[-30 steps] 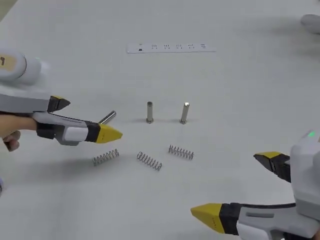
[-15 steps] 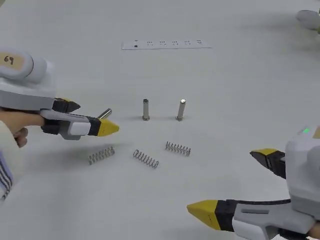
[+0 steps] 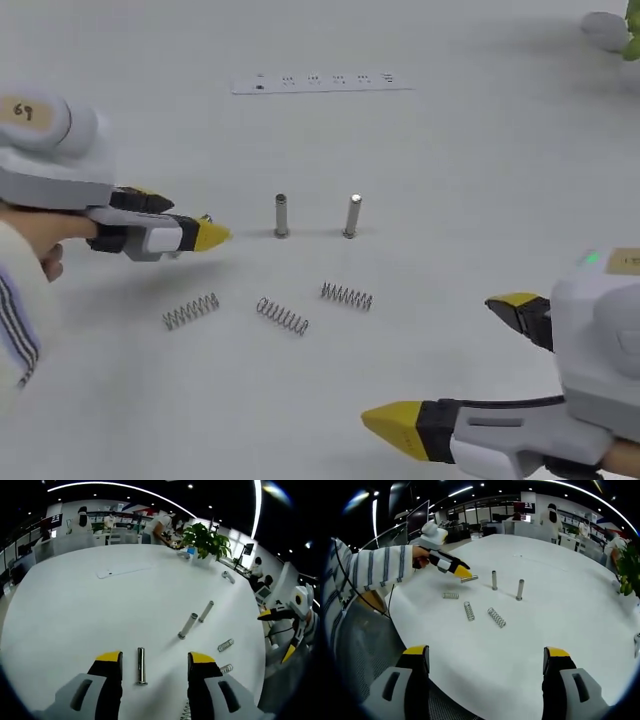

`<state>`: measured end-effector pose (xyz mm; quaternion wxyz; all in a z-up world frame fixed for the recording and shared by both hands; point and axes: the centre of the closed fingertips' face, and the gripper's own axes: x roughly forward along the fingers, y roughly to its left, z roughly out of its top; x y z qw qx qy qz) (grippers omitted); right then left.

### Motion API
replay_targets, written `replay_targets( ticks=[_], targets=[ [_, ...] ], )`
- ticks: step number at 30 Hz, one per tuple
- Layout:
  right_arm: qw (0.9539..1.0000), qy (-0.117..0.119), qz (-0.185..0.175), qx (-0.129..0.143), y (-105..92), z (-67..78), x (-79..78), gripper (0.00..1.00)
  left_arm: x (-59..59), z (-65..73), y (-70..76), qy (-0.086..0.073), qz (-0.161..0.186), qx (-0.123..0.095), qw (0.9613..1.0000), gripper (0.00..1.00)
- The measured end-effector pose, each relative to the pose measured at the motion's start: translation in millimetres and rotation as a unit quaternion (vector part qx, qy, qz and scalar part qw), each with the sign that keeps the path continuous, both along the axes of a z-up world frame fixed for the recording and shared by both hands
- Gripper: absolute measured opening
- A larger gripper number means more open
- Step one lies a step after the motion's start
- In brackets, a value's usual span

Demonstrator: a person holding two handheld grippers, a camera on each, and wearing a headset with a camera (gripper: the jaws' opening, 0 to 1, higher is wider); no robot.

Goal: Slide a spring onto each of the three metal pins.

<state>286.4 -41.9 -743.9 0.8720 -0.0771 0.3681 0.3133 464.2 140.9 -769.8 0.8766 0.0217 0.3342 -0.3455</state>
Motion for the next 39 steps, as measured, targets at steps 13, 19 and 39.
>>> replay_targets(
  ticks=[13,19,39],
  targets=[
    [1.0000,0.003,-0.005,0.002,-1.3,-0.6,0.6,0.93,7.4,-13.7,-4.9,0.028,0.015,-0.006,0.9995,0.27],
    [1.0000,0.004,-0.004,0.004,1.1,-1.0,-0.3,0.93,8.1,-19.6,-4.9,0.034,0.019,-0.002,0.9992,0.20],
    [0.9999,-0.002,-0.011,0.013,1.3,2.2,1.1,0.96,11.1,-31.5,-0.5,0.026,0.023,0.043,0.9985,0.10]
  ],
)
